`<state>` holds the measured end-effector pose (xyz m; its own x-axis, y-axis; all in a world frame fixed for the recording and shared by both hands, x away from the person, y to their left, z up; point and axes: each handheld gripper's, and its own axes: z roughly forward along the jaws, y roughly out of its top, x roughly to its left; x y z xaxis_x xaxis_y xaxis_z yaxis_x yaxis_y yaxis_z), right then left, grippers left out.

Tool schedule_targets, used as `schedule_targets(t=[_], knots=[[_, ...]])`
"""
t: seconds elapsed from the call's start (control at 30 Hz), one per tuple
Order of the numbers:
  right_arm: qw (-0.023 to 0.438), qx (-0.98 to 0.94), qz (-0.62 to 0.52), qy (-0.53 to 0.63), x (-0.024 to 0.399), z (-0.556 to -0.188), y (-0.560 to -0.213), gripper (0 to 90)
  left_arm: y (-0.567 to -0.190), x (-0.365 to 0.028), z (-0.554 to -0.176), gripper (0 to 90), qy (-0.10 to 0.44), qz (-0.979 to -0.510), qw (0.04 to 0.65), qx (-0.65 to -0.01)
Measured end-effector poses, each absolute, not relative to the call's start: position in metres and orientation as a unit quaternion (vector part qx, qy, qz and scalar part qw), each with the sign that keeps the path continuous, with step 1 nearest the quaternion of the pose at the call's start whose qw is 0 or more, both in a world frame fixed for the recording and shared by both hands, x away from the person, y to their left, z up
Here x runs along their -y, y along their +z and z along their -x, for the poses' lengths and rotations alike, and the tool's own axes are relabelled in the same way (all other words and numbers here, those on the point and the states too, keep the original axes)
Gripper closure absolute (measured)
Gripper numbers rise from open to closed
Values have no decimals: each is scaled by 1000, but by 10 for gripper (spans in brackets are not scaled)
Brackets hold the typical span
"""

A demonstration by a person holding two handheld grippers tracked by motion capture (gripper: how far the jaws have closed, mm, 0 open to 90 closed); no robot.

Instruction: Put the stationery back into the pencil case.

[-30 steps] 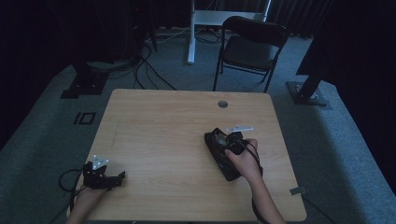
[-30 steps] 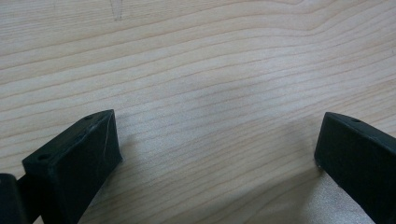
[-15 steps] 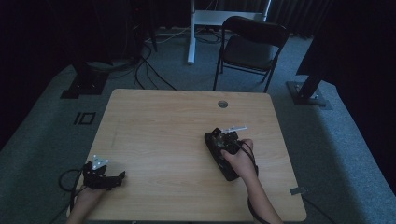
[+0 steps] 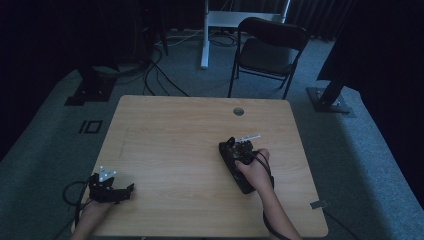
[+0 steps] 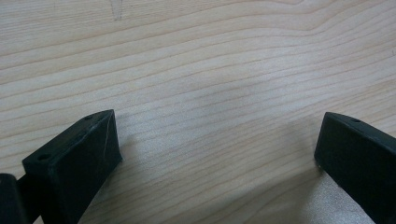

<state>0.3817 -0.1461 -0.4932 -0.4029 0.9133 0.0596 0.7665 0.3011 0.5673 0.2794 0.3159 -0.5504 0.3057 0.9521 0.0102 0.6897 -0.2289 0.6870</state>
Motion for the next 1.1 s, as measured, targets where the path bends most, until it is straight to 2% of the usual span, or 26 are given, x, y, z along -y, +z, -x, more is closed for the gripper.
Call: schedule_targets(t=[1.1], knots=[[113, -809, -529, 229, 142, -391, -499, 495, -550, -316, -279, 2, 222, -752, 296, -546]])
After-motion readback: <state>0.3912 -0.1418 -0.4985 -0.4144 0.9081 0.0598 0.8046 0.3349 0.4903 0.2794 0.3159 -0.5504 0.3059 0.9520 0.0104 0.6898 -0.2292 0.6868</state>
